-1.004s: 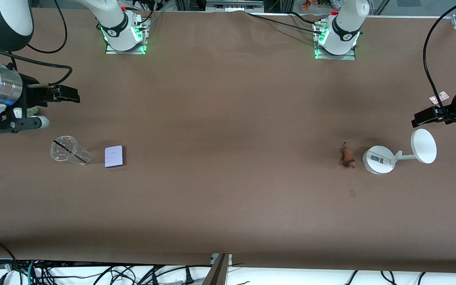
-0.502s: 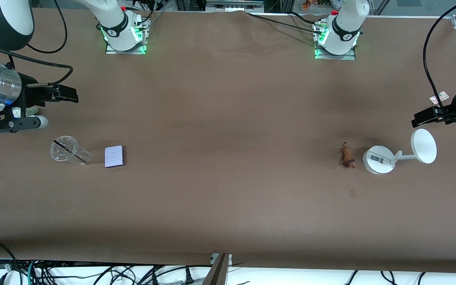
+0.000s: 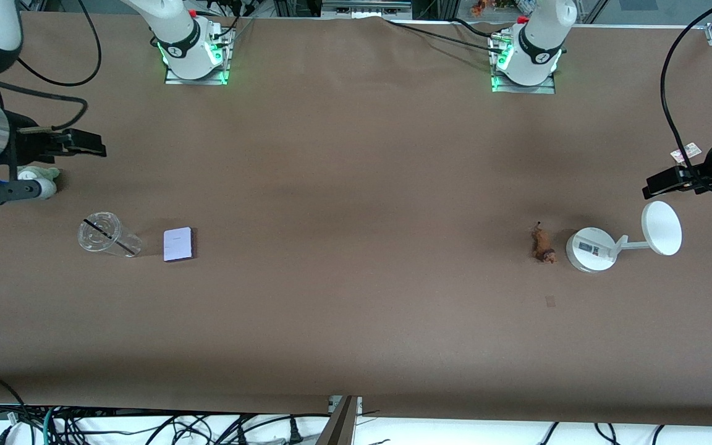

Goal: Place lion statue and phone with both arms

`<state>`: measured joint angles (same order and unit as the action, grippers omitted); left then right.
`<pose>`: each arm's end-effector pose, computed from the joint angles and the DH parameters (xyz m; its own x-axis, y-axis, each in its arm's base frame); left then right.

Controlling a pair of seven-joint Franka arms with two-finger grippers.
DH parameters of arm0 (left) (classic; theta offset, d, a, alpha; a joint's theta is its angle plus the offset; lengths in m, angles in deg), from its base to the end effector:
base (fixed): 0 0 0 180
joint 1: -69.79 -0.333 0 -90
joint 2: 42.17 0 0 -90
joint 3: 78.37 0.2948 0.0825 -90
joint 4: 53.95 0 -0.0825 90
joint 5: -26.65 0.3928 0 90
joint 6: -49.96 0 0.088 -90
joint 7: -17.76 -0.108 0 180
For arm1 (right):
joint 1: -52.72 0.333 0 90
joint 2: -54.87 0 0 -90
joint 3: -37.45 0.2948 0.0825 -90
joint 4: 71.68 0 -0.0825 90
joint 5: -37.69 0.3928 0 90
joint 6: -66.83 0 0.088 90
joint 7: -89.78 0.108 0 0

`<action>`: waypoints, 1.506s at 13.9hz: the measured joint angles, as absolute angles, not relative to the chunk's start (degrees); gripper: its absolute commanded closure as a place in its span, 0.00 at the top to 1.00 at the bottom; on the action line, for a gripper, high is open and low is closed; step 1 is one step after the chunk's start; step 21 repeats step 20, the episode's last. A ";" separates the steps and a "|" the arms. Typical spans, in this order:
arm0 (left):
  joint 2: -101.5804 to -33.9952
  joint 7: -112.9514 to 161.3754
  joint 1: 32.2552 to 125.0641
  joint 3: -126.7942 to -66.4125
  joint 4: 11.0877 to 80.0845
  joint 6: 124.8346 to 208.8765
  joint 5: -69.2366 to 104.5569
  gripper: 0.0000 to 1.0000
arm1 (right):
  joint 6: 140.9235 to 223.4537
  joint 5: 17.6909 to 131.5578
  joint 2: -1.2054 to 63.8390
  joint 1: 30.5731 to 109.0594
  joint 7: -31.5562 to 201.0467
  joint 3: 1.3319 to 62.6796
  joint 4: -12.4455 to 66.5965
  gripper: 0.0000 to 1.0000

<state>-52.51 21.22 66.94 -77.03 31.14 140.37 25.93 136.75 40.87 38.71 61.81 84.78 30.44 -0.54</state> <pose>0.6097 0.0422 0.5379 0.9872 0.1329 -0.0878 0.1337 -0.9910 0.0030 0.5999 0.0399 0.5658 0.9463 0.1351 -0.2937 0.1267 -0.9908 -0.0472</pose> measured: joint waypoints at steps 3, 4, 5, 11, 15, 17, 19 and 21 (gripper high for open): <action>-52.51 21.22 66.94 -77.03 31.14 140.37 25.93 1.00 | 137.51 39.37 41.94 56.87 85.34 35.97 2.60 1.00; -52.51 21.22 66.94 -77.03 31.14 140.37 25.93 1.00 | 139.10 39.34 43.67 56.65 85.34 36.16 5.06 1.00; -52.51 21.22 66.95 -77.04 31.14 140.37 25.93 1.00 | 140.75 39.32 45.48 56.53 85.34 36.20 7.65 1.00; -52.51 21.22 66.96 -77.06 31.14 140.37 25.93 1.00 | 145.50 39.14 52.36 56.29 85.37 36.24 15.78 1.00; -52.51 21.22 66.96 -77.06 31.13 140.37 25.93 1.00 | 147.44 39.13 53.76 55.83 85.38 36.42 17.57 1.00; -52.51 21.22 66.96 -77.06 31.13 140.37 25.93 1.00 | 147.50 39.13 53.76 55.78 85.38 36.43 17.72 1.00; -52.51 21.22 66.96 -77.06 31.13 140.37 25.93 1.00 | 147.54 39.13 53.76 55.77 85.38 36.46 17.73 1.00; -52.51 21.22 66.96 -77.06 31.13 140.37 25.93 1.00 | 147.57 39.13 53.76 55.76 85.37 36.46 17.73 1.00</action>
